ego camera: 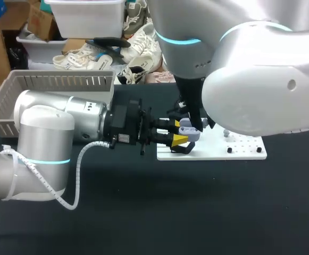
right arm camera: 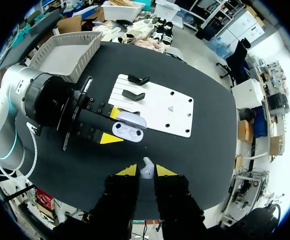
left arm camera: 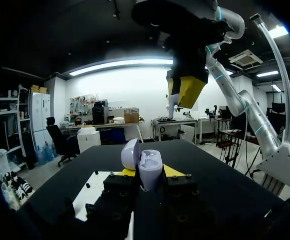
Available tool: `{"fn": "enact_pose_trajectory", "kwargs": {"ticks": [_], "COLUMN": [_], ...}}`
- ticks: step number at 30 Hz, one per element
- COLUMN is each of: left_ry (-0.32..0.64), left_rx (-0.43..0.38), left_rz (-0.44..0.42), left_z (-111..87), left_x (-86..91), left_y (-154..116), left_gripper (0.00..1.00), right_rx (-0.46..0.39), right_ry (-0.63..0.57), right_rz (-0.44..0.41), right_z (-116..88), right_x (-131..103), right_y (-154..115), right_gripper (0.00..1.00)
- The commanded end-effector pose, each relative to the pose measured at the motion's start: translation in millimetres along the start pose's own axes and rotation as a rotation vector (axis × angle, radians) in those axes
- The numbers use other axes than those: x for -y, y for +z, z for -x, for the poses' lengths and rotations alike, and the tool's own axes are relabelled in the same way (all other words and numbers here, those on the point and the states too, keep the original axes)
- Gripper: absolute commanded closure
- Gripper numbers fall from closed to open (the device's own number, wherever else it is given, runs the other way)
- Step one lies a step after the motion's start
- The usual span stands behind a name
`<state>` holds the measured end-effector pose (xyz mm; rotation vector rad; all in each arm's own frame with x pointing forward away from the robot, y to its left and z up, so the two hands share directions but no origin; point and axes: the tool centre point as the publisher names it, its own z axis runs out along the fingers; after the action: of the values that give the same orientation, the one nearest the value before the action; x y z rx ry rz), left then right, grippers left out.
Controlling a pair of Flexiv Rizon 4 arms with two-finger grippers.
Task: Pick up each earbud case from the left stands, insert the matching earbuds, close the lid, and place the case in the box.
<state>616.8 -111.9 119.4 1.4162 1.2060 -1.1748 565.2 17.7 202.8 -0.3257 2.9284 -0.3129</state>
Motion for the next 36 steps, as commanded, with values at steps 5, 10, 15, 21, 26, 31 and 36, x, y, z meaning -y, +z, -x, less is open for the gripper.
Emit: {"fn": "enact_pose_trajectory", "kwargs": {"ticks": [5,10,15,21,26,31,36], "left_ry": [0.001,0.001,0.001,0.001,0.001,0.001,0.001], "left_rx": [0.000,0.000,0.000,0.000,0.000,0.000,0.000], "left_rz": [0.005,0.005,0.005,0.005,0.005,0.005,0.005], "left_z": [-0.2,-0.2,-0.2,-0.2,-0.2,-0.2,-0.2], "left_x": [0.8,0.8,0.8,0.8,0.8,0.8,0.8], "left_y": [0.6,0.6,0.6,0.6,0.6,0.6,0.6], "left_gripper": [1.00,1.00,1.00,1.00,1.00,1.00,1.00], "right_rx": [-0.014,-0.046,-0.036,-0.055,-0.055,-0.055,-0.067], "right_ry": [0.119,0.313,0.411,0.429,0.429,0.429,0.468], "right_rz": [0.029,0.074,0.023,0.033,0.033,0.033,0.036], "right_z": [7.6,14.1,17.0,11.5,11.5,11.5,12.9], "right_x": [-11.9,-17.6,-17.6,-20.9,-20.9,-20.9,-22.0], "right_y": [-2.8,-7.2,-5.7,-0.7,-0.7,-0.7,-2.7], "right_gripper": [1.00,1.00,1.00,1.00,1.00,1.00,1.00]}}
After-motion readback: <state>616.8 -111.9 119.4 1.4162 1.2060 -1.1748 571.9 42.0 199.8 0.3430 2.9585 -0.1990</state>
